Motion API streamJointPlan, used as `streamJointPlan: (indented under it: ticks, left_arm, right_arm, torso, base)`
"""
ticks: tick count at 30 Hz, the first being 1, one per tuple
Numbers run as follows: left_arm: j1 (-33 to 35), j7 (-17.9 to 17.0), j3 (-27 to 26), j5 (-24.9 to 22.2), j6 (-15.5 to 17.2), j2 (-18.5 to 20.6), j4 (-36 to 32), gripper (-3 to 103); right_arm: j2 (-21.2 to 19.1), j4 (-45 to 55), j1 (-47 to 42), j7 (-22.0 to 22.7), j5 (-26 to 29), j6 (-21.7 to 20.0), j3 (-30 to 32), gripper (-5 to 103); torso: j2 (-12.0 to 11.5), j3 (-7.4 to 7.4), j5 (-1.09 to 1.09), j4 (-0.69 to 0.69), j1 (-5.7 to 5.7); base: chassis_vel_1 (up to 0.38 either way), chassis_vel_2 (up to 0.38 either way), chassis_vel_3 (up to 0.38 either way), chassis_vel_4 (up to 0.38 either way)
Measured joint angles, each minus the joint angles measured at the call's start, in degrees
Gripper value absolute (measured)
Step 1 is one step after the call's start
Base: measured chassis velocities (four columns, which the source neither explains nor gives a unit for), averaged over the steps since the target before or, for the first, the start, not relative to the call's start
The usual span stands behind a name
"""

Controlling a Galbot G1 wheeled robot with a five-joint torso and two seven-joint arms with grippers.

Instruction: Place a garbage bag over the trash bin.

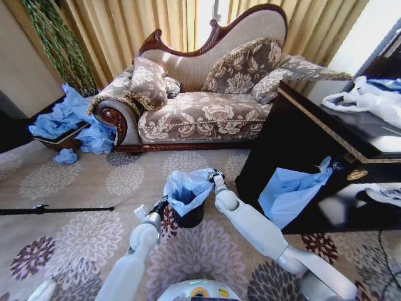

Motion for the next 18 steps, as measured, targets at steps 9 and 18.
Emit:
streamJointPlan:
  ticks: [9, 18]
  left_arm:
    - [-1.3, -0.7, -0.5, -1.0, 0.0, 1.3, -1.3, 0]
    - [-5.8, -0.3, -0.9, -2.5, 0.3, 0.6, 6.0, 0]
  right_arm:
    - [0.2, -1.8, 0.1, -0.2, -1.3, 0.7, 0.8, 0]
    - [1.6, -6.3, 0.7, -4.6, -1.9, 2.4, 1.5, 0]
  torso:
    - [0.0, 0.0, 0.0, 0.0, 0.0]
    - [0.0, -0.01, 0.0, -0.01, 0.0]
  base:
    - [0.0, 0.0, 0.0, 0.0]
    - [0.0, 0.0, 0.0, 0.0]
